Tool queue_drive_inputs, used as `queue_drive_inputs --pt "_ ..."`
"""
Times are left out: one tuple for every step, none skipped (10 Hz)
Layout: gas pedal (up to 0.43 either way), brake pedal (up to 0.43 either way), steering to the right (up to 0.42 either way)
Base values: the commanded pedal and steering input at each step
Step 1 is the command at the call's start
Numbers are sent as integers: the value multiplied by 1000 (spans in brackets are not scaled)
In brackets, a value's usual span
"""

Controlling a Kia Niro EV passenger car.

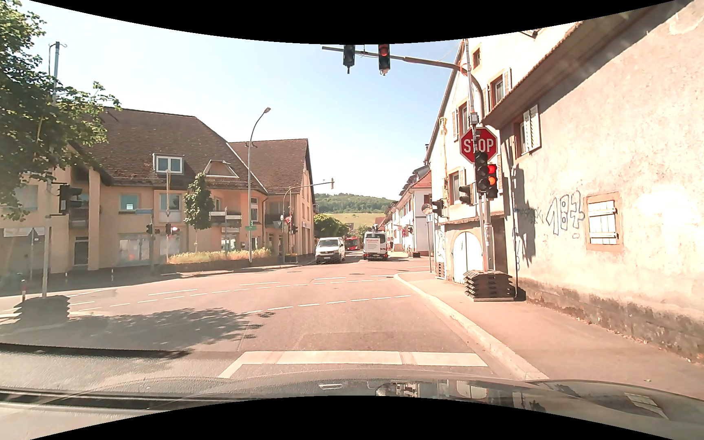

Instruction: Follow the waypoints while adhering to traffic rules and regulations

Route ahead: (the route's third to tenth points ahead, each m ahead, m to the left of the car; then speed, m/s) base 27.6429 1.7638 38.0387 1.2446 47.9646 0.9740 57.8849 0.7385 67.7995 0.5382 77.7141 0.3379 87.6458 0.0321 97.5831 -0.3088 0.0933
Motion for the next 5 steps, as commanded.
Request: queue_drive_inputs --pt "248 0 -7" --pt "268 0 -9" --pt "311 0 -10" --pt "331 0 -12" --pt "370 0 -16"
